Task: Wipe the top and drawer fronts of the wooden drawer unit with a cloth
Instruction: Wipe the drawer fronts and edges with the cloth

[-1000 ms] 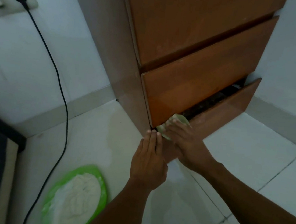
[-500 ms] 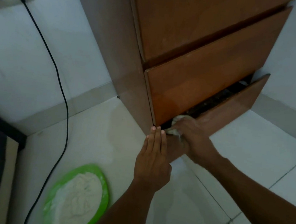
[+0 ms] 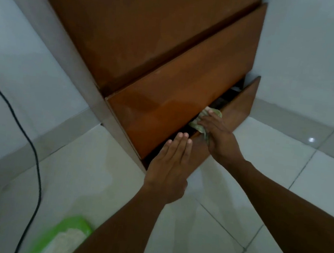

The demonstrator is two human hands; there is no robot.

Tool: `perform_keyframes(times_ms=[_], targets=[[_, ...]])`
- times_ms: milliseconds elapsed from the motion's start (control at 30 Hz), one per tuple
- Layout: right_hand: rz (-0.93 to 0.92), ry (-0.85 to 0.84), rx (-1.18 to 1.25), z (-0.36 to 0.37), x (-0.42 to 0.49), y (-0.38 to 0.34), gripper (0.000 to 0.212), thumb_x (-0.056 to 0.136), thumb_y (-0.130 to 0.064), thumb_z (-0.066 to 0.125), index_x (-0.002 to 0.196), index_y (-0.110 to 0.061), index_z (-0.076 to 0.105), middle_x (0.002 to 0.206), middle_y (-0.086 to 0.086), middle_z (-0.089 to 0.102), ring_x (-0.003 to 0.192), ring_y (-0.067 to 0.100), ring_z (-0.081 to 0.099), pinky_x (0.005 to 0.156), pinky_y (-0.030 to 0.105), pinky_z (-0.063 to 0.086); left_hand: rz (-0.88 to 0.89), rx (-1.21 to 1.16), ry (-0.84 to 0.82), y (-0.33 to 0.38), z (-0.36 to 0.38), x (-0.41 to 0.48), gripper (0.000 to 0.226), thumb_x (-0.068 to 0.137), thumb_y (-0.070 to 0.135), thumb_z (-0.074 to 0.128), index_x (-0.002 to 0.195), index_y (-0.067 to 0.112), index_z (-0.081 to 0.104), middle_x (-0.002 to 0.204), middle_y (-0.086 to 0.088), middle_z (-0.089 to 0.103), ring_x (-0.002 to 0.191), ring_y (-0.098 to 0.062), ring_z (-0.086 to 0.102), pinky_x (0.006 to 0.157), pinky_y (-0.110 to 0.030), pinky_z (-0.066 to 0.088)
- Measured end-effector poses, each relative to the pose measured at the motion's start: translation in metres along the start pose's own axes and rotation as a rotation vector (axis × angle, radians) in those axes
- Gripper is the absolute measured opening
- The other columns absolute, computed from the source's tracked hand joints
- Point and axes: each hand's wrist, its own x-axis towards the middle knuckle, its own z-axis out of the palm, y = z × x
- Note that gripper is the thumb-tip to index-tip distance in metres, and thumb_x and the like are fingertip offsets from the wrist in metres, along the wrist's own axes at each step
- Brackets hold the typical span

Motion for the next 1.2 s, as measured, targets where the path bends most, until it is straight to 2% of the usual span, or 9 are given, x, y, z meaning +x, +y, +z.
perform_keyframes(times_ms=[200, 367, 500, 633, 700, 900, 967, 1067, 1200], targets=[[0.097, 0.153, 0.032, -0.004, 0.017, 0.031, 0.042, 0.098, -0.015, 0.035, 0.121, 0.002, 0.066, 0.133, 0.020, 0.061, 0.139, 0.033, 0.044, 0.116, 0.052, 0.035, 0.132, 0.196, 0.015, -0.017, -0.013, 0.063, 0.085, 0.091, 0.046, 0.016, 0.152, -0.002, -0.017, 0.163, -0.024, -0.017, 0.151, -0.033, -0.018, 0.117, -0.042, -0.020], [0.142, 0.315, 0.036, -0.002, 0.032, 0.074, 0.040, 0.096, -0.008, 0.035, 0.118, 0.003, 0.066, 0.131, 0.021, 0.062, 0.138, 0.034, 0.044, 0.115, 0.053, 0.036, 0.180, 0.260, 0.112, -0.010, -0.012, 0.124, 0.082, 0.091, 0.046, 0.010, 0.155, -0.004, -0.003, 0.164, -0.025, -0.002, 0.153, -0.034, -0.004, 0.121, -0.044, -0.014], [0.145, 0.420, 0.030, -0.002, 0.051, 0.123, 0.035, 0.096, 0.000, 0.041, 0.121, 0.004, 0.065, 0.134, 0.022, 0.060, 0.138, 0.037, 0.045, 0.115, 0.055, 0.035, 0.210, 0.207, 0.171, -0.001, -0.002, 0.150, 0.076, 0.097, 0.045, 0.022, 0.155, -0.003, 0.009, 0.163, -0.025, 0.008, 0.153, -0.034, 0.006, 0.123, -0.044, -0.001], [0.179, 0.574, 0.047, -0.006, 0.075, 0.166, 0.033, 0.101, -0.010, 0.042, 0.118, 0.006, 0.065, 0.133, 0.024, 0.060, 0.136, 0.037, 0.047, 0.117, 0.050, 0.034, 0.193, 0.138, 0.172, 0.004, 0.002, 0.148, 0.076, 0.100, 0.042, 0.035, 0.156, 0.000, 0.006, 0.165, -0.022, 0.003, 0.153, -0.033, 0.000, 0.123, -0.046, 0.006], [0.235, 0.639, 0.027, -0.007, 0.085, 0.181, 0.028, 0.096, -0.002, 0.047, 0.114, 0.004, 0.067, 0.129, 0.022, 0.063, 0.132, 0.039, 0.051, 0.118, 0.045, 0.034, 0.184, 0.132, 0.160, 0.005, 0.002, 0.148, 0.078, 0.099, 0.042, 0.037, 0.157, 0.001, 0.004, 0.165, -0.020, 0.001, 0.153, -0.031, -0.003, 0.123, -0.046, 0.005], [0.346, 0.596, -0.103, -0.019, 0.097, 0.189, 0.031, 0.087, 0.008, 0.055, 0.114, -0.002, 0.069, 0.122, 0.015, 0.067, 0.118, 0.038, 0.056, 0.110, 0.035, 0.038, 0.182, 0.160, 0.126, 0.004, 0.001, 0.148, 0.083, 0.098, 0.049, 0.041, 0.157, 0.001, 0.008, 0.165, -0.020, 0.006, 0.154, -0.031, 0.002, 0.123, -0.046, 0.006], [0.466, 0.646, -0.044, -0.025, 0.100, 0.172, 0.031, 0.088, 0.006, 0.052, 0.114, -0.001, 0.068, 0.118, 0.016, 0.068, 0.112, 0.036, 0.058, 0.103, 0.033, 0.042, 0.184, 0.170, 0.127, 0.003, 0.001, 0.148, 0.083, 0.098, 0.050, 0.039, 0.157, 0.001, 0.006, 0.165, -0.020, 0.005, 0.154, -0.031, 0.000, 0.123, -0.047, 0.005], [0.871, 0.877, 0.303, -0.031, 0.091, 0.139, 0.029, 0.095, -0.002, 0.044, 0.111, -0.004, 0.068, 0.111, 0.015, 0.069, 0.104, 0.025, 0.062, 0.093, 0.023, 0.043, 0.184, 0.197, 0.111, 0.002, -0.001, 0.149, 0.083, 0.098, 0.048, 0.040, 0.157, 0.001, 0.003, 0.165, -0.020, 0.000, 0.153, -0.031, -0.004, 0.124, -0.049, 0.004], [1.267, 0.825, 0.539, -0.025, 0.047, 0.105, 0.028, 0.098, -0.018, 0.040, 0.097, -0.017, 0.068, 0.096, 0.010, 0.070, 0.090, 0.029, 0.066, 0.087, 0.046, 0.056, 0.195, 0.271, 0.110, 0.000, -0.005, 0.146, 0.085, 0.100, 0.050, 0.034, 0.156, 0.002, -0.008, 0.164, -0.020, -0.012, 0.152, -0.031, -0.015, 0.123, -0.051, -0.004]])
